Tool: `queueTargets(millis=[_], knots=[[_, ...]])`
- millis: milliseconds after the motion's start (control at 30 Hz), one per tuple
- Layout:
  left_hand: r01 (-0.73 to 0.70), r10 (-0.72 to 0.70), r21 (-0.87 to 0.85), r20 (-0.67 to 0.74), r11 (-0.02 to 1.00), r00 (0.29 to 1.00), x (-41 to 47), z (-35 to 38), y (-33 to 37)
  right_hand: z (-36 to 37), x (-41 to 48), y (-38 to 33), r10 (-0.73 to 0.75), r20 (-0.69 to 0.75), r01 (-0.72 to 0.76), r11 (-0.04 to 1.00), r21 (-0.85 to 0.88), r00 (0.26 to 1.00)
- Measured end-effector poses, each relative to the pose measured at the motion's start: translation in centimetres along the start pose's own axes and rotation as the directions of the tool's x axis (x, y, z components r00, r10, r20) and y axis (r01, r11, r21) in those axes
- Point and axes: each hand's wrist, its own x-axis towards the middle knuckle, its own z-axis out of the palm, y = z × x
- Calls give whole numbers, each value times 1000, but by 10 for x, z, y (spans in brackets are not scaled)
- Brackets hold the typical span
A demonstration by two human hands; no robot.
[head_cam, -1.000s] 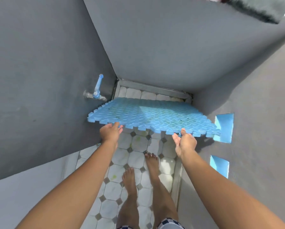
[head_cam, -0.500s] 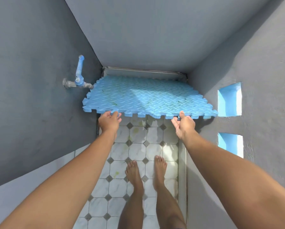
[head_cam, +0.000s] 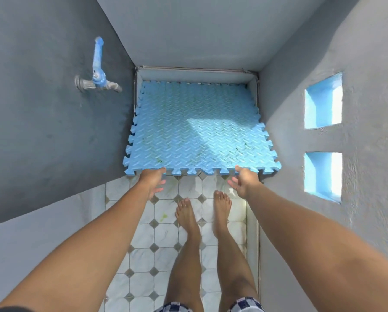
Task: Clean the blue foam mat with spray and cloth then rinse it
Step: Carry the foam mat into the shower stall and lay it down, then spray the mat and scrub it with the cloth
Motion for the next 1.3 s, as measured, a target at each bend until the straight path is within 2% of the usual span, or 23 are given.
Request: queueTargets(millis=[67,167,233,300,400,500,567,633,700,767,833,900,967,1033,1067,1167,1200,1300], knots=[[-57,57,48,-8,997,998,-13,-2,8,0,-10,-2,-43,1,43,997,-71,999],[-239,240,44,-31,970,970,-51,-1,41,1,-43,-24,-171,98,181,977,-113,980],[-388,390,49,-54,920,919,-86,1,73,4,-74,-51,-302,151,324,935,-147,941],[-528,530,44,-64,848,845,-128,0,112,6,-117,-88,-444,221,479,865,-146,868],[-700,697,10,-109,714,709,-202,-2,181,6,-187,-152,-633,300,683,724,-99,714],[-854,840,15,-191,520,508,-277,-1,251,5,-255,-224,-775,310,825,563,-57,551],[-914,898,50,-215,402,383,-320,2,297,5,-295,-273,-844,296,889,456,-42,447],[-947,935,96,-216,307,281,-354,8,342,6,-322,-319,-914,261,951,299,-84,310],[-961,957,138,-199,240,211,-375,17,384,8,-335,-359,-958,243,979,114,-169,153],[-961,972,191,-163,201,171,-387,30,424,13,-337,-397,-960,280,962,-58,-267,20],[-958,982,234,-129,165,138,-391,44,462,22,-330,-432,-937,346,917,-183,-355,-53],[-960,988,243,-100,136,115,-392,58,497,36,-317,-463,-908,412,890,-242,-386,-68],[-967,994,233,-68,102,88,-389,70,529,50,-296,-481,-850,526,873,-251,-419,8],[-976,997,207,-32,70,65,-385,81,554,58,-273,-482,-793,602,782,-316,-537,93],[-982,998,179,-15,61,59,-384,85,564,61,-262,-479,-791,605,724,-366,-585,88],[-995,998,98,-59,23,18,-384,93,581,63,-246,-471,-814,580,645,-458,-611,-29],[-998,995,46,-94,31,26,-387,95,581,64,-244,-472,-817,574,645,-471,-602,-59],[-999,989,-28,-141,30,34,-395,95,573,61,-243,-478,-816,574,661,-470,-585,-72]])
